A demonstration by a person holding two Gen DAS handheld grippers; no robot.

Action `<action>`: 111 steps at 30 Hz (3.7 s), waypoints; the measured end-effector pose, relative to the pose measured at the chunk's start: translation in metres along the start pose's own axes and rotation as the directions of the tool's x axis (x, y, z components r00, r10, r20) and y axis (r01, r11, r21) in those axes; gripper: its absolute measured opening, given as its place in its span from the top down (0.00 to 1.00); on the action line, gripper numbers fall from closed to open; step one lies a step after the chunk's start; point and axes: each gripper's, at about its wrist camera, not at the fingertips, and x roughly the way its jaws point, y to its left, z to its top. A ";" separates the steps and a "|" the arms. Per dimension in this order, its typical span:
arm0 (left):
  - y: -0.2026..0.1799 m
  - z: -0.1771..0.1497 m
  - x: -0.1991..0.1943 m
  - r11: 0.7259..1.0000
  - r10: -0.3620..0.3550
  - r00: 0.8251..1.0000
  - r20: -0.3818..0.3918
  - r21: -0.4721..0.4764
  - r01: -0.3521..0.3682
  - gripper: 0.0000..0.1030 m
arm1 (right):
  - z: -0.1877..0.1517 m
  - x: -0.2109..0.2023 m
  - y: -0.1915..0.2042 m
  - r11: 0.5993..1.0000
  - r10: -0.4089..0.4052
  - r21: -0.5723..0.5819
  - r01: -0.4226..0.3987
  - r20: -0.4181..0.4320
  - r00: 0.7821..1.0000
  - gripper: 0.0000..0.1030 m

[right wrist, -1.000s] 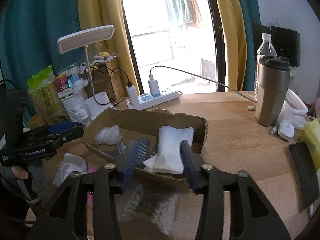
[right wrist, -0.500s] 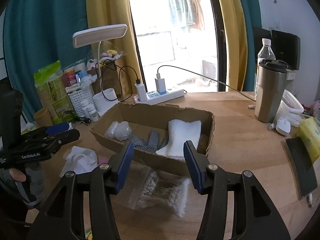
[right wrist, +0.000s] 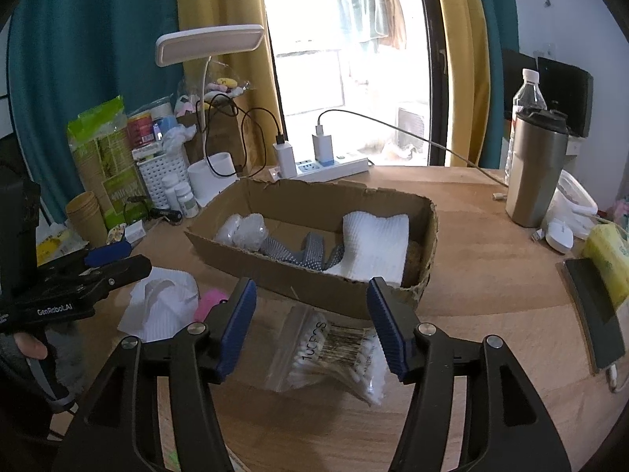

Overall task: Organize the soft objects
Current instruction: 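Move the left tool to the white wipe while the right tool approaches the cotton-swab bag, then grasp the white wipe with the left tool while the right tool grasps the cotton-swab bag, then carry the wipe with the left tool while the right tool carries the swab bag to the box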

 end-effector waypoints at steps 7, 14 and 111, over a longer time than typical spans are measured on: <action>0.018 -0.009 0.018 0.997 0.068 0.995 -0.071 -0.021 -0.069 0.19 | -0.009 0.010 0.000 1.000 0.003 0.012 -0.003 -0.030 1.000 0.40; 0.024 -0.013 0.030 0.997 0.072 0.992 -0.105 -0.029 -0.075 0.19 | -0.013 0.022 -0.009 0.999 -0.005 0.035 0.007 -0.071 0.997 0.40; -0.036 0.050 -0.010 0.990 -0.039 0.996 0.074 0.137 0.029 0.87 | 0.018 0.004 -0.027 1.000 -0.017 -0.012 0.017 -0.031 0.999 0.27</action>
